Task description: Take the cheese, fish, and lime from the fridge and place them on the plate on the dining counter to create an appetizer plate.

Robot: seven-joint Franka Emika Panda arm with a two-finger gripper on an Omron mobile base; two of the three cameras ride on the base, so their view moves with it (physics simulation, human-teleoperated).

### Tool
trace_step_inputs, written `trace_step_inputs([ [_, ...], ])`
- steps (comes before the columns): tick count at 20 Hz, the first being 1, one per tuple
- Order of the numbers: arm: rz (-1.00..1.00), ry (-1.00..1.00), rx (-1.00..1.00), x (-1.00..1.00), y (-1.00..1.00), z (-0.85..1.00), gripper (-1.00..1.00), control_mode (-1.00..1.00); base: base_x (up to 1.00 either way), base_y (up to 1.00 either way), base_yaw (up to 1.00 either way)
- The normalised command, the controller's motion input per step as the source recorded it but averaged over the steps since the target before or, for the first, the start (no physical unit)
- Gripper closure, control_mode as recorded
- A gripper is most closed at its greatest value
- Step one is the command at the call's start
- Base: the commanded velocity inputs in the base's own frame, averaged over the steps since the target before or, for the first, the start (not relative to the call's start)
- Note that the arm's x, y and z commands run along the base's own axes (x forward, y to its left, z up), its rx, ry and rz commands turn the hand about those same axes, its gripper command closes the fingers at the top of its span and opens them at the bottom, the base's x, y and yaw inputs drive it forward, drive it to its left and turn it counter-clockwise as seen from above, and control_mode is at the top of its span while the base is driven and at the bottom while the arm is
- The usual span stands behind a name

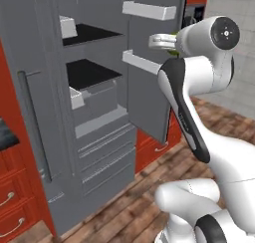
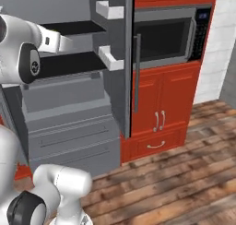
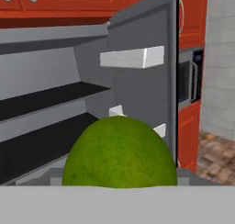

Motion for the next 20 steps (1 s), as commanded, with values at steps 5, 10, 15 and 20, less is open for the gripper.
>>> trace_step_inputs([
  [5,0.00,0.00,0.00,0.00,0.00,0.00,1.00,1.00,-0.70,0.63,-0.45],
  [10,0.00,0.00,0.00,0.00,0.00,0.00,1.00,1.00,-0.93,0.35,-0.46],
  [15,0.00,0.00,0.00,0.00,0.00,0.00,1.00,1.00,-1.00,0.05,-0.44],
  [20,0.00,0.00,0.00,0.00,0.00,0.00,1.00,1.00,-1.00,0.22,-0.45],
])
